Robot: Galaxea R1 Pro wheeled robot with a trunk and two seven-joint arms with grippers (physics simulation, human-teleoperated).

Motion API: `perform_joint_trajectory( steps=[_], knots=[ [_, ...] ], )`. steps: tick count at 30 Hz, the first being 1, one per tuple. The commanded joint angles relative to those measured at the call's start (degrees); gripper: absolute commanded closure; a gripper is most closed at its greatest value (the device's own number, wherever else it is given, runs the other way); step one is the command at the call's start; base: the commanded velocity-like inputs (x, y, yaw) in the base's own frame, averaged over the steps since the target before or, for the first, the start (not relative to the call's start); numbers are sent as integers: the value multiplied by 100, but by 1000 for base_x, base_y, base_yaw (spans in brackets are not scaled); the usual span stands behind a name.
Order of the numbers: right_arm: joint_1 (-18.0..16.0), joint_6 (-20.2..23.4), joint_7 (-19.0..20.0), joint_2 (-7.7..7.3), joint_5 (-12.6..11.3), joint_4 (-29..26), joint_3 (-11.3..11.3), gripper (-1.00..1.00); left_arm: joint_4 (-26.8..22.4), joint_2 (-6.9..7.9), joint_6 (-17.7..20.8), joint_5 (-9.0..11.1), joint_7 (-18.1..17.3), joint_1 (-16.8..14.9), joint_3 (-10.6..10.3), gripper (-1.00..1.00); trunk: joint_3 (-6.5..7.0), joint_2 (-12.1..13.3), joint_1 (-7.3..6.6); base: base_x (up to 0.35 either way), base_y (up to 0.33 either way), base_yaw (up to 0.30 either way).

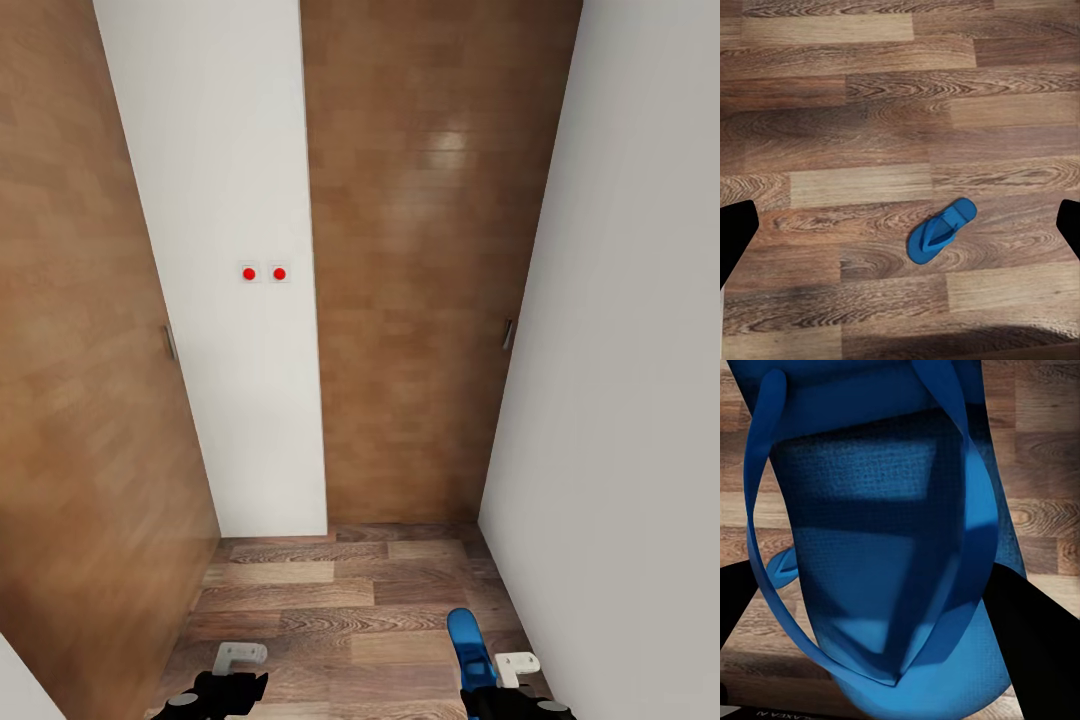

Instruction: In the bedroom, move the book from the bed onto either nightstand, and place the two sandals side by side next to the bed.

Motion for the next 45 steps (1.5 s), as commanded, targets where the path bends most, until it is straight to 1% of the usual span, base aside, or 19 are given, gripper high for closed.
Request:
perform_joint_trajectory(
  steps=[1, 11, 18, 24, 25, 28, 31, 32, 33, 34, 38, 41, 45],
  knots=[
    [0, 17, 39, 6, 43, -15, -49, 100, 5, 3, -22, 60, -15, -3, -45, -100, -2, -4, 2, 0, 0, 0],
    [0, 17, 36, 5, 43, -14, -49, 100, -2, 2, -18, 57, -17, -3, -45, -100, -2, -4, 2, 0, 0, 0],
    [67, 241, 219, -202, 23, -124, -60, 100, -230, -89, 208, -167, 209, -5, -65, -100, -2, -4, 2, 0, 0, 0],
    [145, 384, 269, -361, 7, -132, -69, 100, -309, -245, 402, -359, 299, -87, -70, -100, -2, -4, 2, 0, 0, 0],
    [164, 397, 278, -388, 5, -129, -71, 100, -313, -331, 1797, -1213, 306, -133, -70, -100, -2, -4, 2, 0, 0, 0],
    [182, 409, 287, -411, 7, -115, -69, 100, -322, -416, 1926, -1497, 315, -192, -71, -100, -2, -4, 2, 0, 0, 0],
    [192, 415, 291, -419, 9, -107, -67, 100, -353, -467, 1997, -1766, 316, -246, -71, -100, -2, -4, 2, 0, 0, -3],
    [196, 417, 289, -419, 9, -104, -66, 100, -396, -484, 2039, -1946, 317, -281, -71, -100, -2, -4, 2, 0, 0, -54],
    [197, 420, 289, -419, 9, -103, -66, 100, -428, -491, 2068, -2036, 317, -296, -71, -100, -2, -4, 2, 0, 0, -83],
    [199, 424, 288, -414, 13, -100, -62, 100, -510, -501, 2145, -2213, 316, -320, -71, -100, -2, -4, 2, 0, 0, -133],
    [201, 427, 287, -396, 16, -94, -59, 100, -742, -512, 2352, -2559, 312, -346, -64, -100, -2, -4, 2, 0, 0, -176],
    [202, 429, 287, -388, 17, -92, -57, 100, -926, -516, 2475, -2733, 311, -355, -59, -100, -2, -4, 2, 0, 0, -179],
    [202, 430, 287, -381, 18, -91, -57, 100, -1072, -518, 2550, -2835, 301, -357, -52, -100, -2, -4, 2, 0, 0, -93]
  ],
)
